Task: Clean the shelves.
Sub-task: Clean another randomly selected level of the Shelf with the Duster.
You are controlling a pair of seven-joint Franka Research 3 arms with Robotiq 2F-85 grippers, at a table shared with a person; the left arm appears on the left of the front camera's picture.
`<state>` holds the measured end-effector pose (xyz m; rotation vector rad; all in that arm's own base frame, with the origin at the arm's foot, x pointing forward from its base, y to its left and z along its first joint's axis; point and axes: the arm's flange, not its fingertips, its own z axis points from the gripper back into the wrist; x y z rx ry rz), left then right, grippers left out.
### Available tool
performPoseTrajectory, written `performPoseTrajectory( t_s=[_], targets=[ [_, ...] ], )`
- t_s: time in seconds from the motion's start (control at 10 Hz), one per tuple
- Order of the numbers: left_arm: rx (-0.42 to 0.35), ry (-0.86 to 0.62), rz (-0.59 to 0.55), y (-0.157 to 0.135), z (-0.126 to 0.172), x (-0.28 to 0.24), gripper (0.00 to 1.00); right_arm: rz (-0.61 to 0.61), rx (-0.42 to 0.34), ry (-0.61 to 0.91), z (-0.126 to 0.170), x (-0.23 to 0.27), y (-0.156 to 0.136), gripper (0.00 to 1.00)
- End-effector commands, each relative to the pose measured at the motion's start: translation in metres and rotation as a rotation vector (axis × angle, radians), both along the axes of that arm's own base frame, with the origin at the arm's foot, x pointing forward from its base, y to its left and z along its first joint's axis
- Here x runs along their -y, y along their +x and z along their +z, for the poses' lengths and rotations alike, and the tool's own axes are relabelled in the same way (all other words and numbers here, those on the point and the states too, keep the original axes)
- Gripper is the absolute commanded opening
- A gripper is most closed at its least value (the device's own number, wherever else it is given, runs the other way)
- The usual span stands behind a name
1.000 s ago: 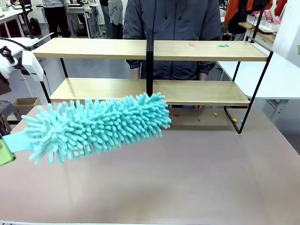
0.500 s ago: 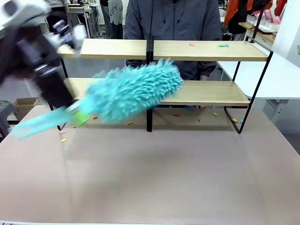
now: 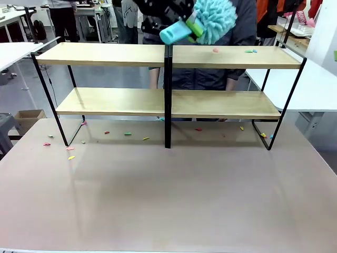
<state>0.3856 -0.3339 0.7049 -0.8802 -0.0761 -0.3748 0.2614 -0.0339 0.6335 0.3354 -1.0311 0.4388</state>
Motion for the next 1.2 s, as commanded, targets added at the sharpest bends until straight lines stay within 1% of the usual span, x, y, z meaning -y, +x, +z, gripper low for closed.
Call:
performPoseTrajectory(
  t_s=[0.0,0.2,0.3,0.4,0.5,0.6,0.7,0.8,0.9,1.0,1.1],
  targets=[
    [0.006,0.055,-0.034,-0.030,-0.032,-0.025,0.12,0.003,0.002,0.004,-0.001,0.000,0.000,1.00],
    [0.006,0.055,-0.034,-0.030,-0.032,-0.025,0.12,0.003,0.002,0.004,-0.001,0.000,0.000,1.00],
    [-0.016,0.035,-0.020,-0.013,-0.022,-0.009,0.12,0.003,0.002,0.004,-0.001,0.000,0.000,1.00],
    [0.025,0.029,-0.018,-0.010,-0.007,0.001,0.12,0.003,0.002,0.004,-0.001,0.000,0.000,1.00],
    [0.051,0.058,-0.001,-0.007,0.000,0.010,0.12,0.003,0.002,0.004,-0.001,0.000,0.000,1.00],
    [0.096,0.095,0.068,0.000,0.008,0.020,0.12,0.003,0.002,0.004,-0.001,0.000,0.000,1.00],
    [0.101,0.158,0.133,0.011,0.017,0.031,0.12,0.003,0.002,0.004,-0.001,0.000,0.000,1.00],
    [0.075,0.249,0.182,0.024,0.022,0.042,0.12,0.003,0.002,0.004,-0.001,0.000,0.000,1.00],
    [0.066,0.368,0.234,0.034,0.020,0.057,0.12,0.003,0.002,0.004,-0.001,0.000,0.000,1.00],
    [0.082,0.431,0.257,0.036,0.016,0.069,0.12,0.003,0.002,0.004,-0.001,0.000,0.000,1.00],
    [0.113,0.456,0.247,0.037,0.011,0.080,0.12,0.003,0.002,0.004,-0.001,0.000,0.000,1.00]
  ],
)
